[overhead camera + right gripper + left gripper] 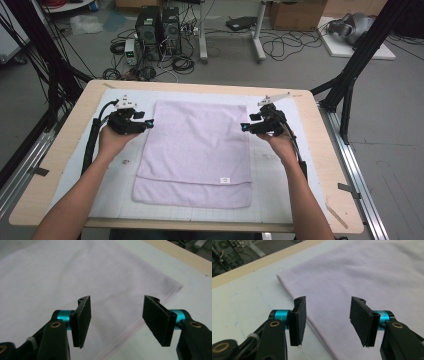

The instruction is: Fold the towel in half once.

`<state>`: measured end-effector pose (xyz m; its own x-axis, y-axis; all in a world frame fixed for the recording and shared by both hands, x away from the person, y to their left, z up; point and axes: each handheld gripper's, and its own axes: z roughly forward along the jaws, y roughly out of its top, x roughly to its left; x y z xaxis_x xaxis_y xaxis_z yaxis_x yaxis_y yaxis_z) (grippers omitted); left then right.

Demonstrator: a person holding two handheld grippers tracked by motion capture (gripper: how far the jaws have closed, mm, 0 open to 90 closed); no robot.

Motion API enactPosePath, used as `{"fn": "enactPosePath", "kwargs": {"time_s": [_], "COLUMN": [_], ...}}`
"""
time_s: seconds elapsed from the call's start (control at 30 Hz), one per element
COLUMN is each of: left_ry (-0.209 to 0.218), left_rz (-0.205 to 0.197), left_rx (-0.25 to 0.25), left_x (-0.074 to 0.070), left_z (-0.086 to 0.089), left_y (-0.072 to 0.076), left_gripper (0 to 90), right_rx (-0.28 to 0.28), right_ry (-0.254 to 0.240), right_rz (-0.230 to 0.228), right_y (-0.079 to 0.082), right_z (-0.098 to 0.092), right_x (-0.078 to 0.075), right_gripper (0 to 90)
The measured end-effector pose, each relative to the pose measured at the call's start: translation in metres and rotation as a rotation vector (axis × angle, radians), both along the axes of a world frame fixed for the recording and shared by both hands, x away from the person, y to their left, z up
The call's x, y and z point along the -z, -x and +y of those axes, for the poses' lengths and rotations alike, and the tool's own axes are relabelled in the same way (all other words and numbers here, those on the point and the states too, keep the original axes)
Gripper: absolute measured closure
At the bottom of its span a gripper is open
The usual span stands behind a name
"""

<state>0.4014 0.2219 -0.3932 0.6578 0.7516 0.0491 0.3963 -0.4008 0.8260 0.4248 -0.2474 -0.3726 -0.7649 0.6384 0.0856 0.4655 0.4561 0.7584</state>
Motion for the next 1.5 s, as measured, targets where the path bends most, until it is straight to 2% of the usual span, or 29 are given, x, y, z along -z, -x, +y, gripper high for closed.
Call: {"fn": "enactPosePath", "kwargs": {"time_s": [0.1, 0.13, 0.17, 0.23, 0.27, 0.33, 0.37, 0.43, 0.47, 0.53, 0.63, 0.73, 0.8, 0.83, 0.9, 0.97, 1.07, 1.13, 1.2, 1.3, 1.4, 1.5], "left_ry": [0.026, 0.021, 0.035, 0.047, 0.054, 0.051, 0.048, 0.050, 0.056, 0.048, 0.011, -0.002, -0.032, -0.051, -0.039, -0.044, -0.027, -0.014, 0.001, 0.024, 0.029, 0.023], "left_rz": [-0.002, -0.005, -0.007, -0.001, -0.002, 0.014, 0.028, 0.042, 0.043, 0.044, 0.059, 0.084, 0.103, 0.111, 0.100, 0.104, 0.105, 0.097, 0.081, 0.054, 0.024, 0.011], "left_rx": [0.045, 0.059, 0.073, 0.097, 0.107, 0.125, 0.139, 0.147, 0.150, 0.157, 0.195, 0.214, 0.221, 0.228, 0.222, 0.222, 0.213, 0.212, 0.213, 0.209, 0.218, 0.241], "left_x": [0.004, 0.005, 0.006, 0.010, 0.012, 0.018, 0.020, 0.025, 0.028, 0.031, 0.035, 0.042, 0.047, 0.050, 0.051, 0.050, 0.047, 0.042, 0.034, 0.018, 0.004, -0.003], "left_z": [0.001, 0.001, 0.002, 0.002, 0.002, 0.003, 0.004, 0.006, 0.006, 0.007, 0.004, 0.004, 0.003, 0.002, 0.001, 0.000, 0.002, 0.003, 0.004, 0.010, 0.016, 0.021], "left_y": [0.023, 0.031, 0.039, 0.053, 0.060, 0.072, 0.076, 0.085, 0.089, 0.096, 0.103, 0.105, 0.105, 0.105, 0.106, 0.105, 0.105, 0.106, 0.106, 0.109, 0.119, 0.138], "left_gripper": [47.7, 47.7, 47.7, 47.5, 47.2, 47.3, 47.3, 48.1, 48.9, 51.4, 53.7, 60.5, 68.0, 73.7, 81.7, 86.9, 88.0, 88.1, 88.1, 88.2, 88.3, 88.4], "right_rx": [-0.028, -0.032, -0.031, -0.042, -0.050, -0.075, -0.081, -0.106, -0.122, -0.145, -0.175, -0.199, -0.215, -0.211, -0.213, -0.221, -0.224, -0.222, -0.220, -0.216, -0.220, -0.244], "right_ry": [0.011, 0.007, 0.005, -0.006, 0.005, 0.020, 0.022, 0.043, 0.039, 0.030, 0.053, 0.061, 0.102, 0.108, 0.108, 0.100, 0.110, 0.094, 0.090, 0.051, 0.022, -0.002], "right_rz": [-0.037, -0.038, -0.042, -0.026, -0.018, -0.042, -0.037, 0.012, 0.022, -0.014, 0.007, 0.030, 0.042, 0.026, 0.021, 0.027, 0.035, 0.027, 0.011, -0.013, -0.039, -0.050], "right_y": [0.027, 0.035, 0.042, 0.053, 0.059, 0.071, 0.074, 0.079, 0.081, 0.092, 0.100, 0.104, 0.106, 0.108, 0.108, 0.107, 0.107, 0.107, 0.106, 0.106, 0.111, 0.125], "right_z": [0.002, 0.002, 0.002, 0.004, 0.005, 0.006, 0.006, 0.007, 0.008, 0.009, 0.013, 0.014, 0.016, 0.017, 0.016, 0.016, 0.017, 0.016, 0.014, 0.010, 0.007, 0.004], "right_x": [0.005, 0.007, 0.010, 0.015, 0.017, 0.021, 0.022, 0.023, 0.025, 0.031, 0.046, 0.058, 0.064, 0.066, 0.066, 0.066, 0.063, 0.057, 0.050, 0.035, 0.023, 0.013], "right_gripper": [37.2, 33.8, 28.4, 27.0, 27.4, 32.1, 32.7, 34.2, 37.4, 42.2, 45.5, 51.5, 58.8, 63.8, 75.3, 84.6, 87.1, 87.2, 87.3, 87.3, 87.3, 87.3]}}
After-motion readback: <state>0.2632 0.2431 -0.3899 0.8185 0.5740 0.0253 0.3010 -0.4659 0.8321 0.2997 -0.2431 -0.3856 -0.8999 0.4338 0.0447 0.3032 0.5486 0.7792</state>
